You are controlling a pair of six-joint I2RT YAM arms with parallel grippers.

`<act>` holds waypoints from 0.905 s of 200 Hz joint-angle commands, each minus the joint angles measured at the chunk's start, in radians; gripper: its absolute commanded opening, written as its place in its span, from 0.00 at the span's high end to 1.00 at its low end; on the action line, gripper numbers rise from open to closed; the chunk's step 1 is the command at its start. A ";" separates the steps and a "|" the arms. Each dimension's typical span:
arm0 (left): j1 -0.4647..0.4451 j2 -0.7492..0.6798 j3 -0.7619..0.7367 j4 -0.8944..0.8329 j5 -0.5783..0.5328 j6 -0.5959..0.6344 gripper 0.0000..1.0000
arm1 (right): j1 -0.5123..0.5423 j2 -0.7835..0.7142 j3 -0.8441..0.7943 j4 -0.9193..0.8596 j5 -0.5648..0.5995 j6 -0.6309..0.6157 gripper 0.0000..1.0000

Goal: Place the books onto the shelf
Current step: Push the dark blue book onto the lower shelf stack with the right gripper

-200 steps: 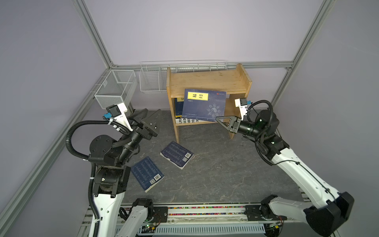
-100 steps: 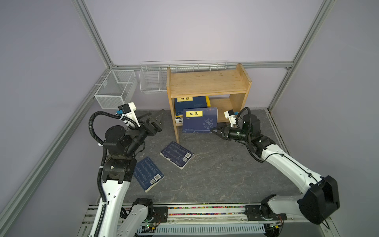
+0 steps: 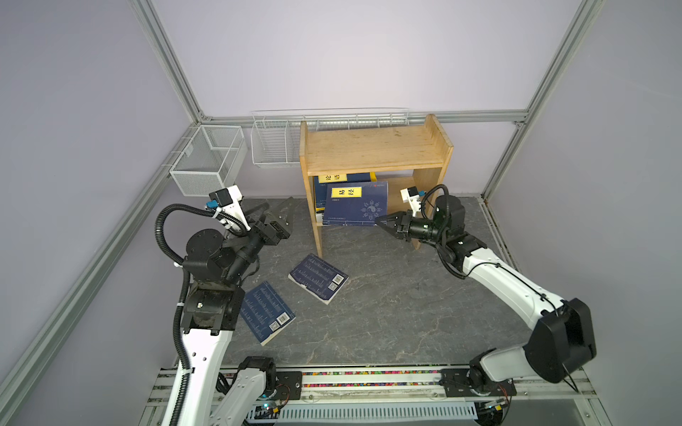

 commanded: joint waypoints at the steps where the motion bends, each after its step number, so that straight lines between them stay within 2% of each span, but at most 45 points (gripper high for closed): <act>1: 0.003 0.008 -0.011 0.000 0.001 0.023 0.00 | -0.013 0.052 0.090 0.085 -0.057 0.061 0.93; 35: 0.004 0.008 -0.014 -0.004 -0.006 0.032 0.00 | -0.027 0.141 0.171 0.096 -0.075 0.126 0.93; 64: 0.004 0.002 -0.015 -0.012 -0.019 0.041 0.00 | -0.040 0.186 0.229 0.028 -0.083 0.122 0.93; 112: 0.004 0.007 -0.024 -0.014 -0.020 0.049 0.01 | -0.047 0.263 0.363 -0.065 -0.129 0.060 0.93; 155: 0.005 0.008 -0.032 -0.020 -0.028 0.059 0.01 | -0.050 0.325 0.448 -0.080 -0.186 0.046 0.92; 181: 0.005 0.009 -0.037 -0.020 -0.030 0.059 0.01 | -0.052 0.355 0.504 -0.155 -0.203 -0.027 0.91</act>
